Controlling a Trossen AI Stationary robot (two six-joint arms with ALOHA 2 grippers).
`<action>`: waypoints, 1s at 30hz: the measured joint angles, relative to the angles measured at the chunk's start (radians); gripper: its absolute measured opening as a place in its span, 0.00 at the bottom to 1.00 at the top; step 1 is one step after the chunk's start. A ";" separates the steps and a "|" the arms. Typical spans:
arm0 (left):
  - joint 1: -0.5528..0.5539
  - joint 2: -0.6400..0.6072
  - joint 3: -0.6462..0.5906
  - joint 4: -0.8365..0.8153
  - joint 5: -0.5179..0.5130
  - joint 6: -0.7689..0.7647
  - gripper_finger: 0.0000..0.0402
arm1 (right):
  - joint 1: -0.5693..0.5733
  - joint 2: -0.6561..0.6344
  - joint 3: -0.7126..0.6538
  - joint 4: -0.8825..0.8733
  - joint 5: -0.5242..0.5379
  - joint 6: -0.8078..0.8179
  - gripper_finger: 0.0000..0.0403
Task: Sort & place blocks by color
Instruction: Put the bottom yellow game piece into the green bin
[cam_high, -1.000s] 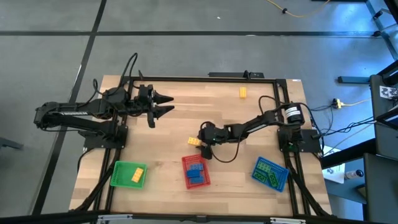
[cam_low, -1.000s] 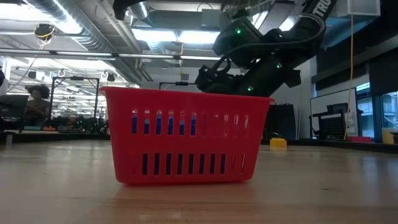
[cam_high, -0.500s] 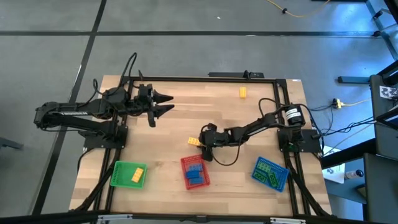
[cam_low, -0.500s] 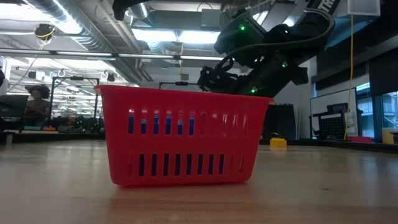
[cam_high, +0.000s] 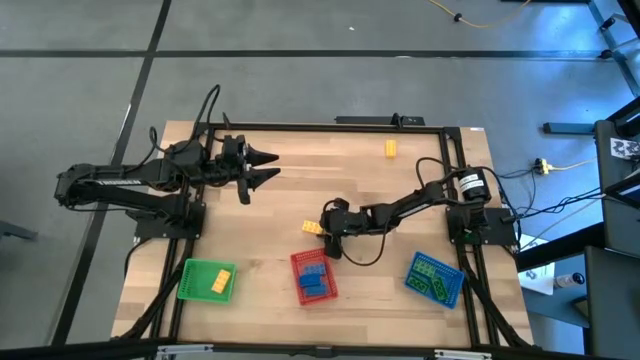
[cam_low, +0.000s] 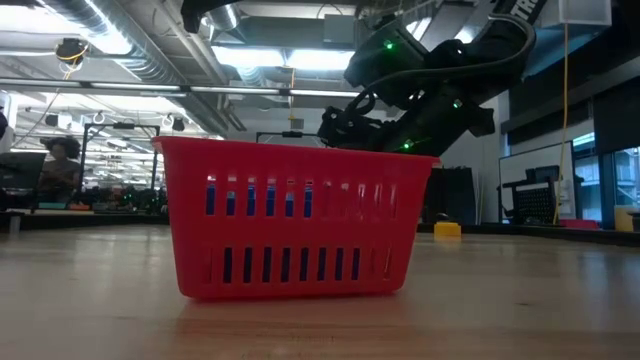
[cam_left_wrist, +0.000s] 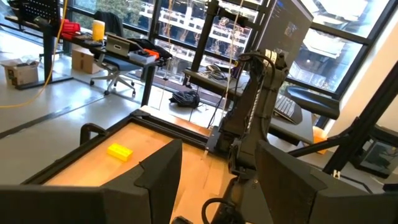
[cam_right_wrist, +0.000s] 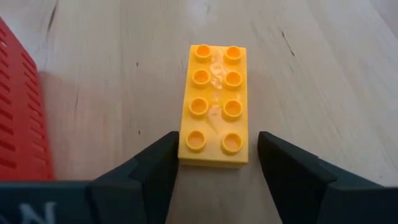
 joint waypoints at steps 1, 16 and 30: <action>0.000 0.000 0.000 0.000 0.000 0.000 0.48 | 0.000 0.000 0.000 0.001 -0.001 0.000 0.55; 0.000 0.000 0.000 0.000 0.001 0.000 0.48 | -0.061 -0.003 0.000 0.013 -0.187 0.027 0.55; 0.000 0.000 0.000 -0.009 0.001 0.000 0.48 | -0.065 -0.002 0.000 0.009 -0.189 0.003 0.54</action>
